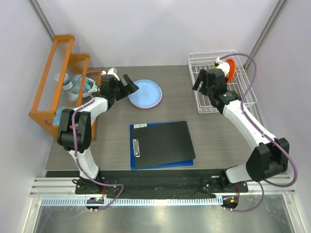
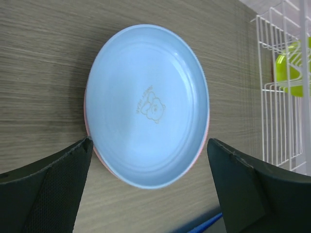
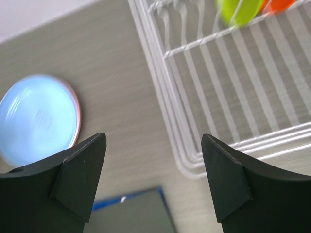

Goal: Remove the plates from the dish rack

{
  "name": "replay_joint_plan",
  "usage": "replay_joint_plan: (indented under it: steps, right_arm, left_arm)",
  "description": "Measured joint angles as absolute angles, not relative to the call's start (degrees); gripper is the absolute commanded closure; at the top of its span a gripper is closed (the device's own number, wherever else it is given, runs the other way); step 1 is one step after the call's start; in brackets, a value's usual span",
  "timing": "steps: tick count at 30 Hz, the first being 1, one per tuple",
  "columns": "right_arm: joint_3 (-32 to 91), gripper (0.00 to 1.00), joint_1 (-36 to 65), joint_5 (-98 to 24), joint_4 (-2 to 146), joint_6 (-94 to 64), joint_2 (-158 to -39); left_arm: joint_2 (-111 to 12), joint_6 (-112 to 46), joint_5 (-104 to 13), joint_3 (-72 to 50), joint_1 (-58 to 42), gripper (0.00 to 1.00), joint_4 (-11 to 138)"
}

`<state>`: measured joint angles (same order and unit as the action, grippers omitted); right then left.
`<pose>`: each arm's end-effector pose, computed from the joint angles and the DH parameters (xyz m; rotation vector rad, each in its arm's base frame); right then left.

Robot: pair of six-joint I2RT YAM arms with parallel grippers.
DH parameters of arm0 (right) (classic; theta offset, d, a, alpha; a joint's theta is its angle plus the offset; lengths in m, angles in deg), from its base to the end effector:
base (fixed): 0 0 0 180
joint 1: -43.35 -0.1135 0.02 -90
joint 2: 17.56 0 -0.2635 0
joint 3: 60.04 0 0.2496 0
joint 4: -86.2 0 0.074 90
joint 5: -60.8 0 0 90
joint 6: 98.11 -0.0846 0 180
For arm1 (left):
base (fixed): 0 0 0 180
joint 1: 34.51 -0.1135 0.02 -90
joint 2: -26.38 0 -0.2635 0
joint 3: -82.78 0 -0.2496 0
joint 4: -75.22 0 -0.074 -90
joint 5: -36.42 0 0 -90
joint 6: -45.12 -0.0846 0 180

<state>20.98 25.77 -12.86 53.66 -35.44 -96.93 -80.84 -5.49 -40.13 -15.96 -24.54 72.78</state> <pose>0.3447 0.0842 0.3000 0.3461 2.0618 0.1748 0.4495 -0.0990 0.1816 -0.3976 2.1062 -0.7613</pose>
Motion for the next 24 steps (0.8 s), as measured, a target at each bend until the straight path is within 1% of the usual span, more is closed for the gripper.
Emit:
replay_joint_plan:
  steps: [4,7,12,15,16,24]
  right_arm:
    - [29.75,0.14,26.12,-2.02,53.24,-30.96,-101.39]
    - [35.56,0.14,26.67,4.86,53.18,-28.01,-105.63]
    - [43.8,0.16,30.32,11.35,53.44,-23.83,-114.77]
    - [47.89,0.19,33.62,11.66,53.37,-23.02,-119.97]
    - [50.16,0.22,35.74,11.4,53.35,-22.78,-122.9]
    - [62.19,0.25,40.74,7.9,53.44,-15.99,-136.29]
  left_arm:
    - [-73.26,-8.53,-42.03,-16.02,-22.85,0.01,66.4]
    - [-65.83,-10.95,-43.52,-17.2,-18.9,0.0,64.17]
    - [-55.99,-11.48,-42.51,-22.69,-14.5,0.01,63.2]
    - [-51.64,-11.54,-42.49,-27.45,-13.39,0.0,63.14]
    - [-50.09,-11.52,-42.49,-29.49,-12.89,0.01,63.05]
    - [-44.21,-12.72,-42.84,-35.45,-11.23,0.01,63.03]
